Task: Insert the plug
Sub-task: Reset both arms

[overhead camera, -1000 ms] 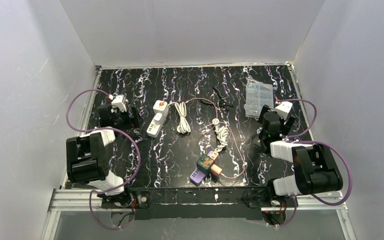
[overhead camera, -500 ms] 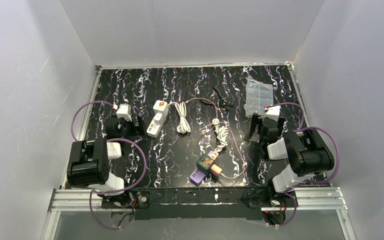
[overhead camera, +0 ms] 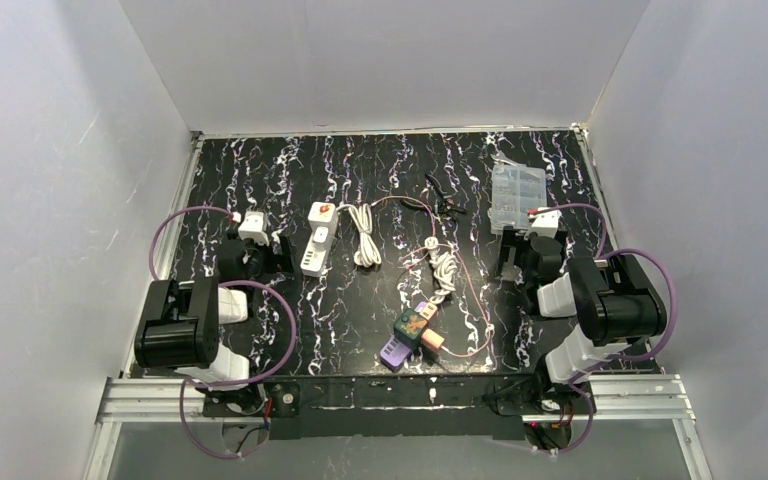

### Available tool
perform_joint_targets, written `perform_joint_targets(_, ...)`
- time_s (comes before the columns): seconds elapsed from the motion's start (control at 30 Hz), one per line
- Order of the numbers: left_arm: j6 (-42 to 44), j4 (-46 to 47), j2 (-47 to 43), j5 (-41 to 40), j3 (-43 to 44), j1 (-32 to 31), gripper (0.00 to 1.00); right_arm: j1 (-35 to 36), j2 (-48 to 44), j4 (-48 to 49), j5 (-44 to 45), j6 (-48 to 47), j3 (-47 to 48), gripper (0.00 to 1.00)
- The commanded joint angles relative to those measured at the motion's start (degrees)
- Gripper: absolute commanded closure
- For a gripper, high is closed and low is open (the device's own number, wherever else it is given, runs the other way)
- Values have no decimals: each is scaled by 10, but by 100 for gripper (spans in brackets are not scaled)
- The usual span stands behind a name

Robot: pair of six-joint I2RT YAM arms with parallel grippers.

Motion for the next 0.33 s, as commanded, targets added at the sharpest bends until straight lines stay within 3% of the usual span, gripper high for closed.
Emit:
perform_joint_targets(0.0, 8, 17, -8, -12, 8, 1, 2, -1, -5, 47, -6, -8, 3, 2)
perform_joint_targets(0.3, 8, 15, -8, -13, 9, 1, 2, -1, -5, 47, -6, -8, 3, 2)
